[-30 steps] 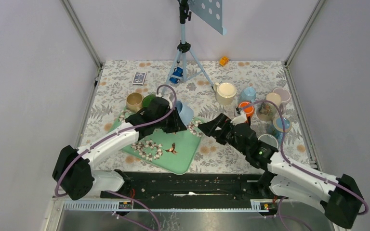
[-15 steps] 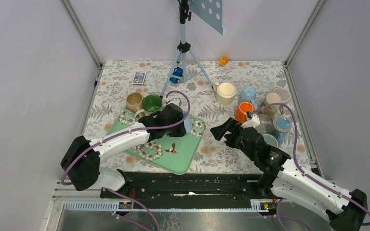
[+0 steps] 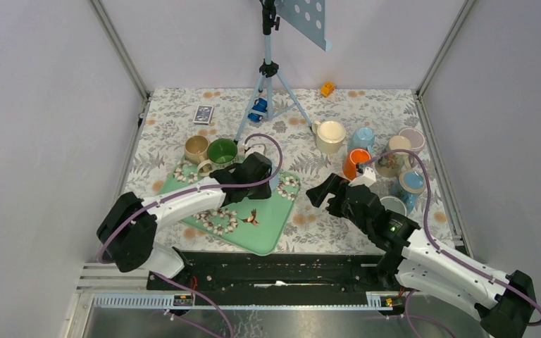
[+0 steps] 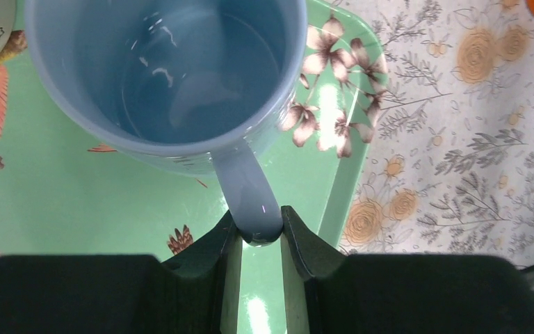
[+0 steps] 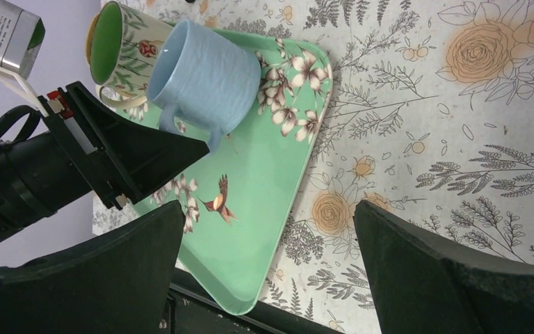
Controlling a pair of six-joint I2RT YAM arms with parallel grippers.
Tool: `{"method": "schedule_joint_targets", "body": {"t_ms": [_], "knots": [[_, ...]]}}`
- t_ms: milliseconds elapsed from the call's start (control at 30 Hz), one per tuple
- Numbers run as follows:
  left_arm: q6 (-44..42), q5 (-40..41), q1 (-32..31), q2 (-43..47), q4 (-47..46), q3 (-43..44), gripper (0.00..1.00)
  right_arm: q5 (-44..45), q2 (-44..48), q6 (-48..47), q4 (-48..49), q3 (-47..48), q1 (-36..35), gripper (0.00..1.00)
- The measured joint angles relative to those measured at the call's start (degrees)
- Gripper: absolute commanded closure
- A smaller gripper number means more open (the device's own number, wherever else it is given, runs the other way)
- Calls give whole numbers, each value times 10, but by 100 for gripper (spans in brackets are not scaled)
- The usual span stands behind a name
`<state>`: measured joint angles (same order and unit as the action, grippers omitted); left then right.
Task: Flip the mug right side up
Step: Place the cup on the tray.
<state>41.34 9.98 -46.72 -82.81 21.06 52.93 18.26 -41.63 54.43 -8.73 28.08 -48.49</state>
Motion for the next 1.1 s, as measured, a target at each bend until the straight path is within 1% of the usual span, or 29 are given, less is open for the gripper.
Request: {"method": "schedule_joint_targets", "body": {"t_ms": [100, 300, 600, 867, 1100], "knots": [[0, 11, 0, -13, 2, 0, 100, -4, -8, -4, 0, 0, 0, 0], [3, 24, 1, -32, 21, 0, 90, -11, -15, -9, 0, 0, 0, 0], [2, 42, 28, -33, 38, 0, 89, -14, -20, -12, 4, 0, 0, 0], [-9, 47, 40, -36, 53, 0, 78, -20, -26, -14, 7, 0, 0, 0], [-17, 40, 45, -37, 63, 0, 59, -24, -26, -16, 8, 0, 0, 0]]}}
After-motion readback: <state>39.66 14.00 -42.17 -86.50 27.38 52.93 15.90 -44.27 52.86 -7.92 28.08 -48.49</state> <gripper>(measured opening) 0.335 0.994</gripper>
